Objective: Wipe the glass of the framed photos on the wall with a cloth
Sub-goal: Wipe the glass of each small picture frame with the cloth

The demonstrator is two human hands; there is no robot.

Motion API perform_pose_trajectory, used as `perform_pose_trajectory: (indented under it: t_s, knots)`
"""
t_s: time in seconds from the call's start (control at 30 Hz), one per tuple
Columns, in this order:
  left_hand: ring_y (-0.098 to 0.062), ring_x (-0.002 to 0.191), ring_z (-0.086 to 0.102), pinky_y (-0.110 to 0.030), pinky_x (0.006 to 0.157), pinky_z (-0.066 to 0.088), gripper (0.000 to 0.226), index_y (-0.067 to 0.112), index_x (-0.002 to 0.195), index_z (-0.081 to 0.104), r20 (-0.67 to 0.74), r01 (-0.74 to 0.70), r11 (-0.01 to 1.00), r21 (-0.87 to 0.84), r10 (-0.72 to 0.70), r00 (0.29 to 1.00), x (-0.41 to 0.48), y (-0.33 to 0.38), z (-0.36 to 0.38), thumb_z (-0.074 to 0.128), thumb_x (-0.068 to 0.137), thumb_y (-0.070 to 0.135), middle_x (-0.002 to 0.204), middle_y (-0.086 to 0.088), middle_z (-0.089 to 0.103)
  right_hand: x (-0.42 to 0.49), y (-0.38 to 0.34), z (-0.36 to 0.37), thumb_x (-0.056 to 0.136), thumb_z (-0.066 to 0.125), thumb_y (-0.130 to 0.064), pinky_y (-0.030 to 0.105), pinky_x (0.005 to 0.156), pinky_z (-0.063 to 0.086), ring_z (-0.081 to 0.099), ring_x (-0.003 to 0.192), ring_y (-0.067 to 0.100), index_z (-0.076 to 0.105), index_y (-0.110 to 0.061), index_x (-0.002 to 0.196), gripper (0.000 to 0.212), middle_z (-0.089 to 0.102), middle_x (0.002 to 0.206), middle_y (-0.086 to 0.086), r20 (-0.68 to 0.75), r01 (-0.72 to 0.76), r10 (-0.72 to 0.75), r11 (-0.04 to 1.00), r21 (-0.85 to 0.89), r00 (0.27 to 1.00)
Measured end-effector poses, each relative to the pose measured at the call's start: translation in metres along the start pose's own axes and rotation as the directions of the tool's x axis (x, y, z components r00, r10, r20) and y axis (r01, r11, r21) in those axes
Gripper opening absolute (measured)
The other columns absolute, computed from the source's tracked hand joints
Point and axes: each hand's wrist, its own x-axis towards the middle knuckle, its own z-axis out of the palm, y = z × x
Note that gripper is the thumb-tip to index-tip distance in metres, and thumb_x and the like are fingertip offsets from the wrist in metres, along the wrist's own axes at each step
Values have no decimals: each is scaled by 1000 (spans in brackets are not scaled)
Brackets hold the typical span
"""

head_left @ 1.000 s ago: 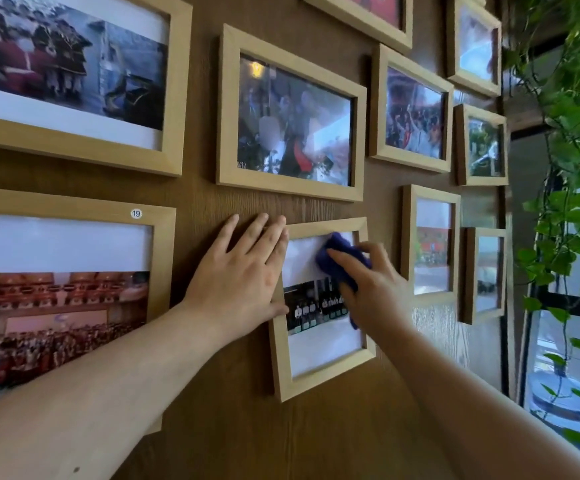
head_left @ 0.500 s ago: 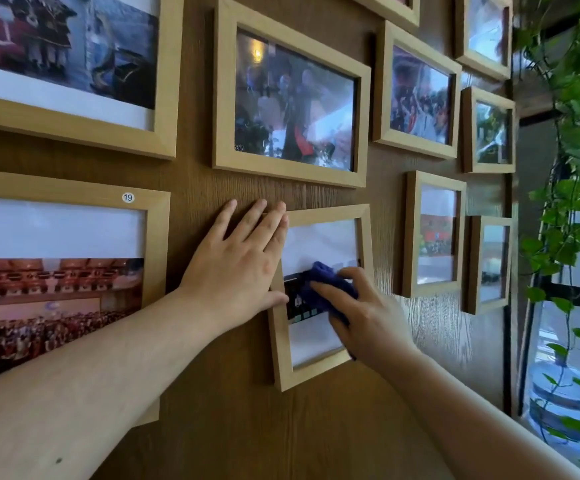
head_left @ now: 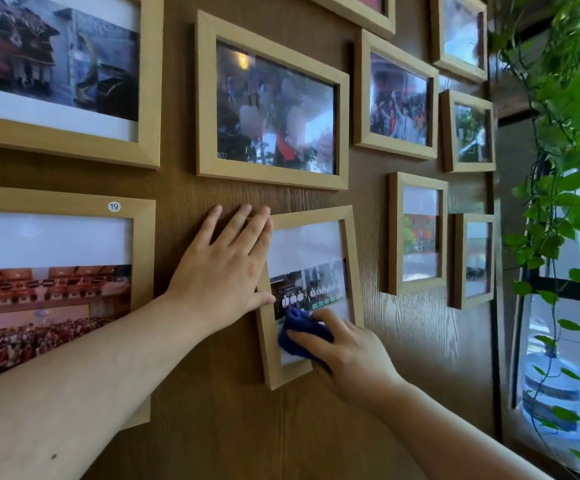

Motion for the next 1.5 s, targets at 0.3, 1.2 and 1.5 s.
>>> perform_pose_trajectory:
  t_s: [0.3,1.2,1.5]
  knots:
    - [-29,145,-1,-54,116,5,105,8,147,1,1,17,1000,-14,-17,1000,0,3,3,44,76,73,159,-11,2,-15,33,-7,74,73,-20,34,49,54,63,79,22,64,-27,109,36,57,109,3,5,-336,336,940,-62,942]
    - [-30,142,-19,-58,115,0,96,10,147,-8,44,-3,999,-54,6,999,-4,5,-7,35,83,69,158,-12,-13,-28,23,-31,82,64,-28,36,57,56,62,84,19,57,-31,117,36,54,113,-2,143,-365,370,929,-62,918]
    - [-31,145,1,-57,115,7,82,8,147,13,-117,-203,967,-151,187,975,2,9,-28,27,87,62,158,-15,12,3,36,-56,81,67,-22,33,59,52,60,80,22,56,-29,121,42,54,116,0,31,-406,409,910,-86,912]
